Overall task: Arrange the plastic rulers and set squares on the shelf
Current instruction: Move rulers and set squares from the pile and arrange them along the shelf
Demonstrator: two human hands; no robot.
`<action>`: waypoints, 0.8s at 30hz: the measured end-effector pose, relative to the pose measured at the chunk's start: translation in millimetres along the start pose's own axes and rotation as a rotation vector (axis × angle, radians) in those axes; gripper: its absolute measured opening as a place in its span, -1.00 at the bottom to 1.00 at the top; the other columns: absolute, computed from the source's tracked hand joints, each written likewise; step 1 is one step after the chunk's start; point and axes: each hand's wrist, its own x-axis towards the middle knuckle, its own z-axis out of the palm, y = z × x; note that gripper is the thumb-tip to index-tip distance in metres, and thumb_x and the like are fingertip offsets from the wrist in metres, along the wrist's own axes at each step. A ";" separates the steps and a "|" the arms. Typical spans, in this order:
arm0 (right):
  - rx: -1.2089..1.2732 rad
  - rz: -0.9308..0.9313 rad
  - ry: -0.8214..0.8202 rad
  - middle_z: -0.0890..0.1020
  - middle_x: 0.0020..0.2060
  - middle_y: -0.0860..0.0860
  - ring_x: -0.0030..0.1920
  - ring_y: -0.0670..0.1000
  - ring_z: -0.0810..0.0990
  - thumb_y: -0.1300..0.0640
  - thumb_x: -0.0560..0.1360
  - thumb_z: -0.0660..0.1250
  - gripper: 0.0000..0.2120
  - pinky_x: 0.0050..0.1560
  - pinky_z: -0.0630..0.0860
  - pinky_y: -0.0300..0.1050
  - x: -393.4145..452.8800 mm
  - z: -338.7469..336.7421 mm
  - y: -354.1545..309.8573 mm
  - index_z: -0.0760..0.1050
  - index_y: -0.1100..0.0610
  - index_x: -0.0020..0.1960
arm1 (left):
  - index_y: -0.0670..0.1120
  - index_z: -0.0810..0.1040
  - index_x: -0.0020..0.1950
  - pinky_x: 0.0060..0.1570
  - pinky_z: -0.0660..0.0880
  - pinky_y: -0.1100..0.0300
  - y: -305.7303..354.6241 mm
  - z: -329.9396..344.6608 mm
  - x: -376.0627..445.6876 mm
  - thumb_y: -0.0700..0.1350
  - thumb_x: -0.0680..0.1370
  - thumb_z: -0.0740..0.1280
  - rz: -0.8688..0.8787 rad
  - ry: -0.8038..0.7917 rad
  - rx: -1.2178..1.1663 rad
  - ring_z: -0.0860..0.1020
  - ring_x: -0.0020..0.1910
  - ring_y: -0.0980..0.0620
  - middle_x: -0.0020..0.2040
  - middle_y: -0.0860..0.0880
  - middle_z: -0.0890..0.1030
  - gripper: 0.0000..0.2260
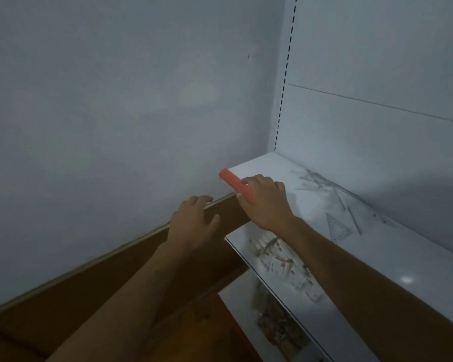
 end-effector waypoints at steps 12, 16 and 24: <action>0.065 0.015 -0.082 0.43 0.34 -0.02 0.33 0.02 0.36 -0.16 0.58 0.12 -0.58 0.37 0.16 0.03 81.2 35.8 48.0 0.35 -0.01 0.37 | 0.01 0.40 0.38 0.27 0.45 -0.04 14.0 44.4 96.5 0.09 0.57 0.27 -0.044 -0.063 -0.063 0.45 0.27 -0.01 0.36 -0.01 0.44 -0.59; 0.068 0.056 -0.064 0.45 0.30 -0.04 0.30 -0.01 0.37 -0.11 0.57 0.14 -0.62 0.32 0.18 0.00 87.5 38.6 83.8 0.38 -0.01 0.34 | -0.02 0.41 0.37 0.27 0.44 -0.06 33.5 70.6 125.9 0.06 0.58 0.24 -0.001 -0.074 -0.088 0.47 0.26 -0.03 0.35 -0.03 0.46 -0.62; -0.023 0.280 0.023 0.59 0.09 0.04 0.11 0.12 0.54 -0.13 0.49 0.16 -0.59 0.14 0.35 0.06 74.4 31.1 177.2 0.50 0.07 0.22 | -0.03 0.43 0.34 0.25 0.43 0.06 88.4 135.9 185.1 0.05 0.55 0.29 0.237 -0.229 -0.159 0.47 0.21 -0.01 0.29 0.00 0.48 -0.61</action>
